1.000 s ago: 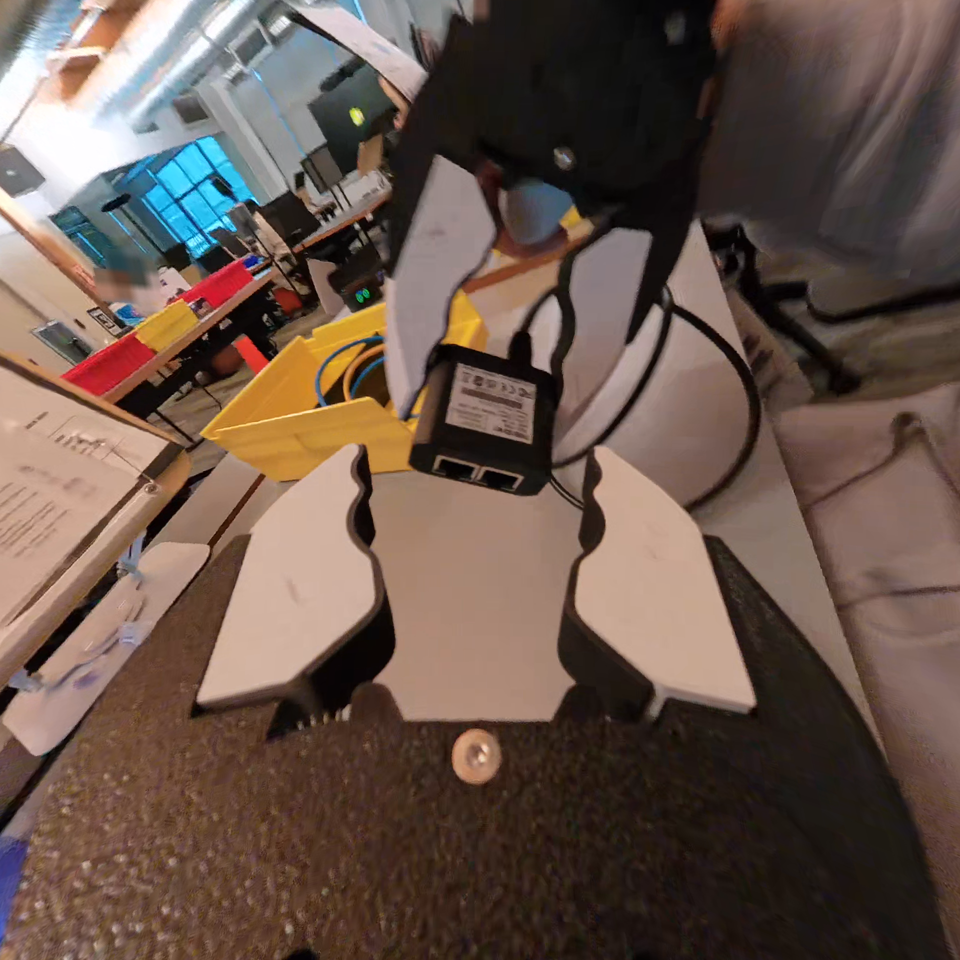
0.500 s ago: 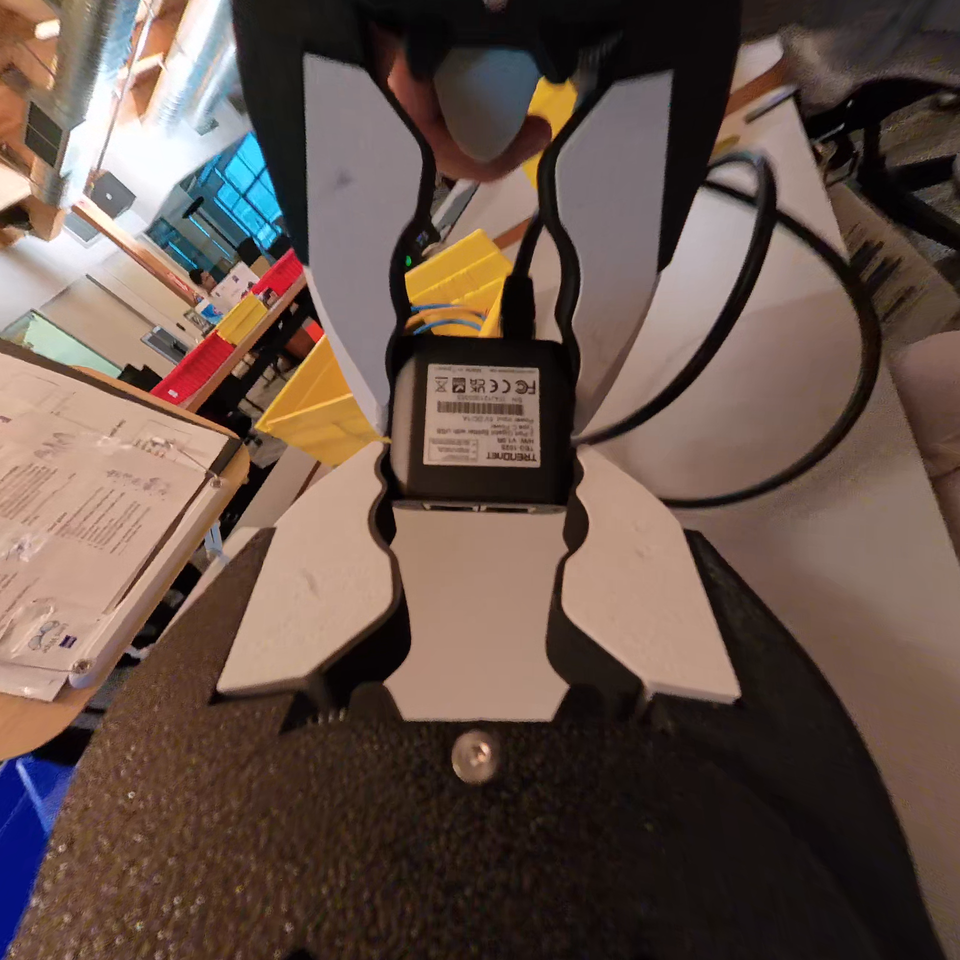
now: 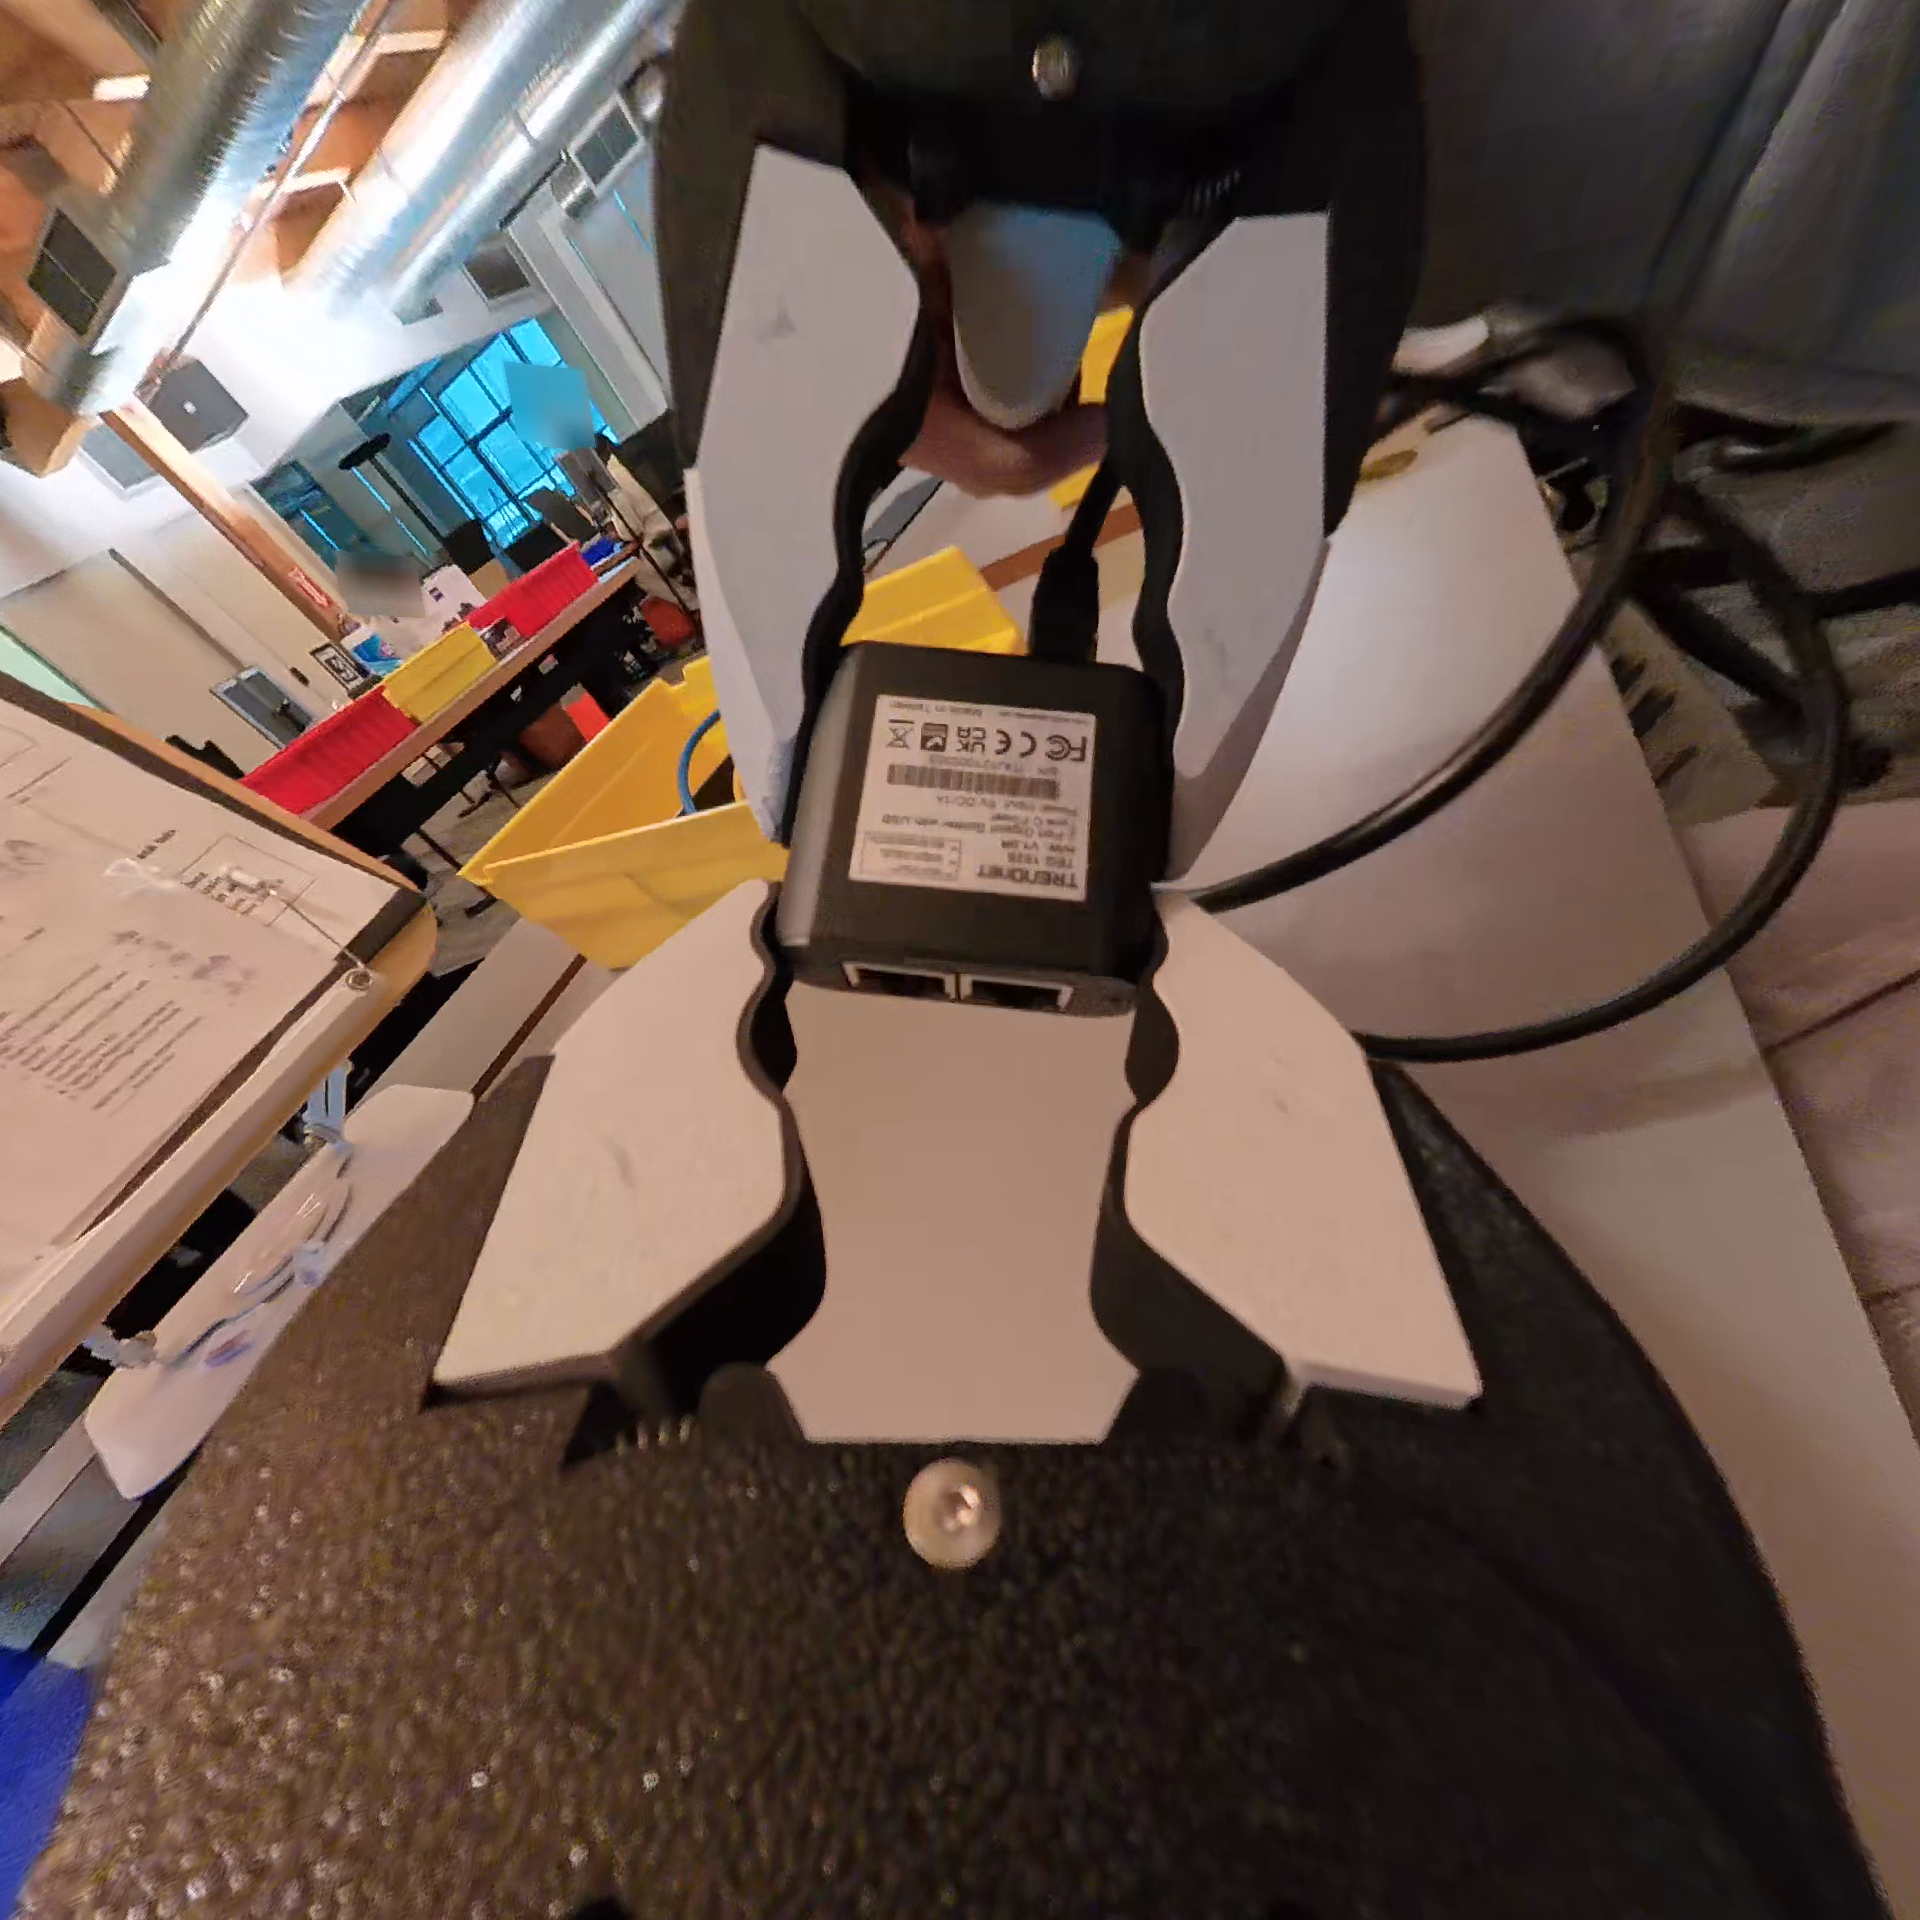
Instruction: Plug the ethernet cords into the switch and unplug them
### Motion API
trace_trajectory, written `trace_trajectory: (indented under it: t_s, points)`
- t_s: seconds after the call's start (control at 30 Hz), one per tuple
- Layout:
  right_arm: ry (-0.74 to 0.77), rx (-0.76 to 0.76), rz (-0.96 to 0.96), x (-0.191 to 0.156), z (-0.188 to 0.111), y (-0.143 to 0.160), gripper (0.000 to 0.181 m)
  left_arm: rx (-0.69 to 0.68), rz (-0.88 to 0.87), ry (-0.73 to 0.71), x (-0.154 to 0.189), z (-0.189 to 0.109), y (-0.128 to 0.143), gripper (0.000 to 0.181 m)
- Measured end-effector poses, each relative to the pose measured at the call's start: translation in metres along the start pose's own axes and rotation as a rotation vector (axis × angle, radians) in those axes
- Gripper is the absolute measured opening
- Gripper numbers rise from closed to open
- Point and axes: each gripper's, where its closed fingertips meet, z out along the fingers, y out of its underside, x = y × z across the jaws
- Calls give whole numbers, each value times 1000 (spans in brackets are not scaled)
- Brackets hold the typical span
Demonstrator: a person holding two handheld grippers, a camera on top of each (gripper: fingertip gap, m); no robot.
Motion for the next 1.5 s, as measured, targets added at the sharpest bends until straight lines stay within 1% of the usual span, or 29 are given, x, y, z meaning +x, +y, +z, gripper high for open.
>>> trace_trajectory:
  t_s: [0.1, 0.17, 0.3, 0.43, 0.57, 0.8, 0.87, 0.9, 1.03, 1.17, 1.2, 1.3, 1.37, 1.43, 1.5]
  points:
    - [-11, 57, 32, 0, -2, -2, 62, 25, -16, 24, 1, -3, -6, 62]
    - [-2, 96, 15, 0, -4, -6, 62, 64, 0, 29, 2, -5, -10, 62]
    - [-3, 110, -12, 0, -6, -10, 62, 146, -47, 64, 4, -11, -20, 62]
    - [-20, 55, -48, 0, -3, -7, 62, 120, -13, 39, 4, -9, -15, 62]
    - [-22, 56, -55, 2, -4, -10, 62, 147, -11, 21, 2, -10, -18, 62]
    - [-8, -7, -74, 3, 0, -4, 62, 104, -6, 6, 1, -7, -11, 63]
    - [-1, 17, -81, 3, 0, -7, 62, 86, -32, 3, -1, -5, -9, 71]
    - [8, 14, -88, 4, 0, -7, 62, 80, -33, 21, 1, -6, -9, 63]
    - [10, -14, -79, 5, 2, -5, 62, 72, -3, 7, 0, -6, -8, 63]
    - [48, -55, -89, 12, 3, 2, 62, 46, 5, -45, -7, -4, -7, 62]
    - [59, -36, -74, 13, 3, 0, 62, 56, -10, -33, -7, -6, -8, 62]
    - [97, 86, -50, 16, 0, -11, 62, 107, -50, 4, -8, -13, -13, 62]
    - [96, 140, -33, 15, -3, -15, 62, 132, -72, 20, -7, -15, -17, 62]
    - [100, 163, -24, 16, -5, -16, 62, 152, -87, 25, -7, -15, -18, 62]
    - [94, 154, -25, 16, -7, -14, 61, 156, -96, 40, -7, -17, -17, 62]
